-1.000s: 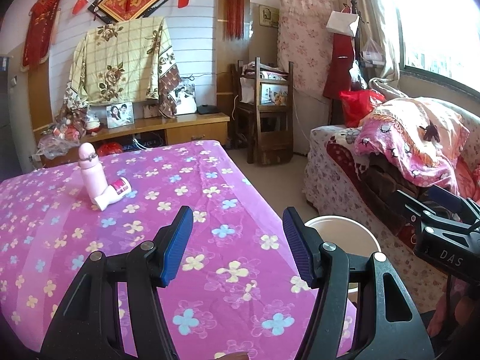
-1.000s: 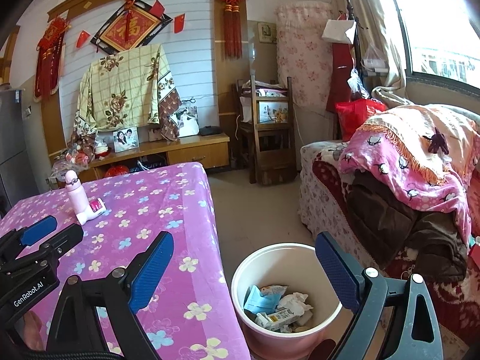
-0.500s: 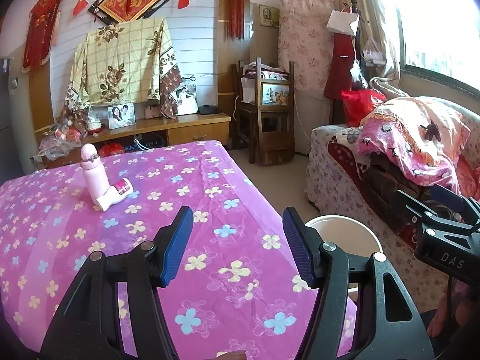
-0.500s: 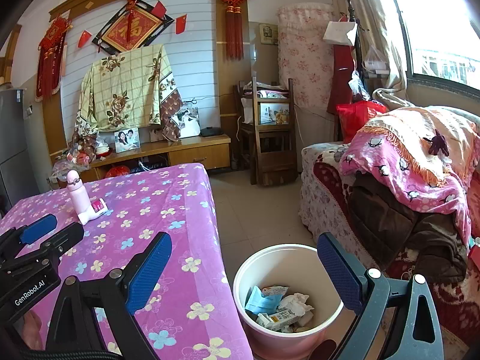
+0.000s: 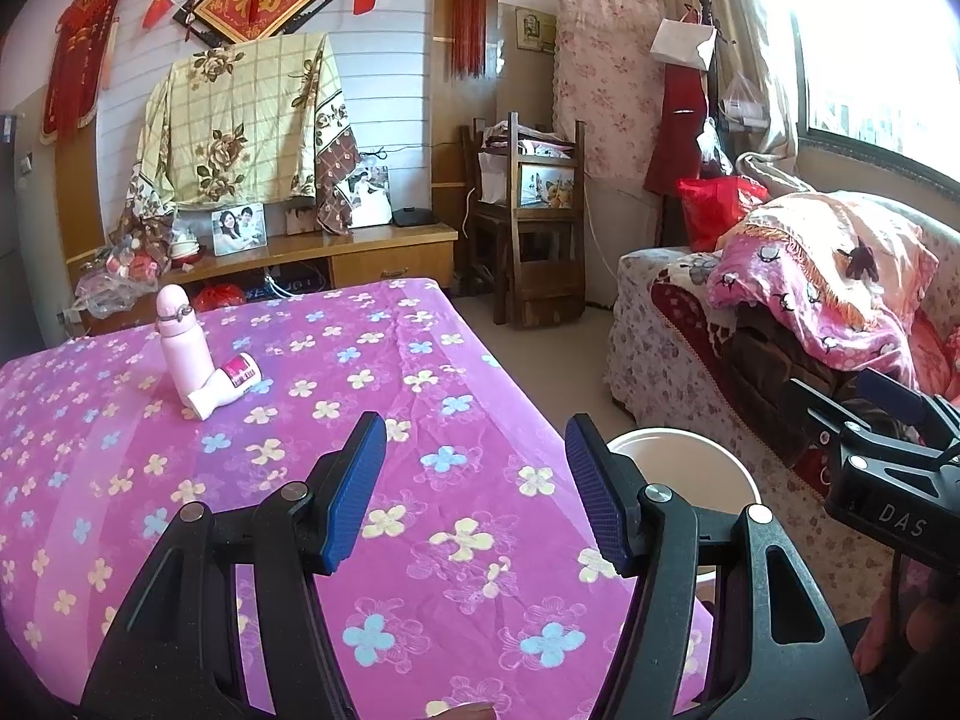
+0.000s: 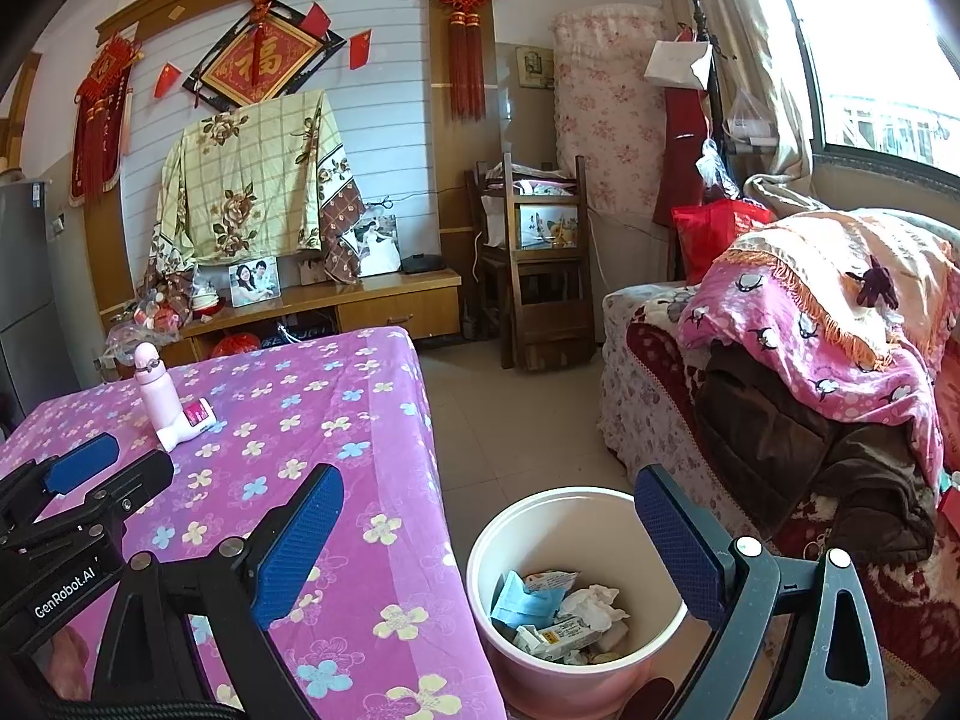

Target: Collect trash

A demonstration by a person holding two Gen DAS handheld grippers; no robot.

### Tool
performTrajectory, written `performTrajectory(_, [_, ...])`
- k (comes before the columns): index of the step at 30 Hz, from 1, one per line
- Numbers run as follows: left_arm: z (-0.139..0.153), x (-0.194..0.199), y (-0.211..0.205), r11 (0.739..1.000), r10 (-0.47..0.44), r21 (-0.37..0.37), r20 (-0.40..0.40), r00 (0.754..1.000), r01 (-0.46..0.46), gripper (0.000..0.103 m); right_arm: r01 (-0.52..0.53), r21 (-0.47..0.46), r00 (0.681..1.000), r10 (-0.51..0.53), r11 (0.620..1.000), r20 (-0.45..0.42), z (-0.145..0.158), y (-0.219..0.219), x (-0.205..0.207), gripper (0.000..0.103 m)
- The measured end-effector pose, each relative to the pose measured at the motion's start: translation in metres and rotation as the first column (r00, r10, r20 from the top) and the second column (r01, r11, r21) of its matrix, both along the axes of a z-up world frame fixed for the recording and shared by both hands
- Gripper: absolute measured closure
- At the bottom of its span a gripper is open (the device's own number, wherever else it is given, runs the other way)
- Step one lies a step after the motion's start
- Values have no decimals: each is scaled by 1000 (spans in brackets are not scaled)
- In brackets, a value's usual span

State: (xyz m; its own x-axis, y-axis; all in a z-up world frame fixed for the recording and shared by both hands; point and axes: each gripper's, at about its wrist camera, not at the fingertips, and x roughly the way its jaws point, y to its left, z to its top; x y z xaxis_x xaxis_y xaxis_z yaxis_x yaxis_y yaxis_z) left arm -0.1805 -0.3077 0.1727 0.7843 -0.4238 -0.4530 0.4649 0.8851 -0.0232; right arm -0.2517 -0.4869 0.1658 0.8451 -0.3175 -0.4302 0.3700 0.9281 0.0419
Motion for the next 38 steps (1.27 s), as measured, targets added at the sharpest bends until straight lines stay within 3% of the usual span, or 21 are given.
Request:
performTrajectory(24, [-5, -4, -6, 999, -39, 27, 7, 999, 39, 42, 4, 12, 1000, -4, 1000, -5, -4, -1, -2, 6])
performTrajectory(38, [-13, 7, -2, 999, -30, 15, -33, 999, 30, 42, 4, 22, 1000, -3, 1000, -20, -12, -2, -1, 6])
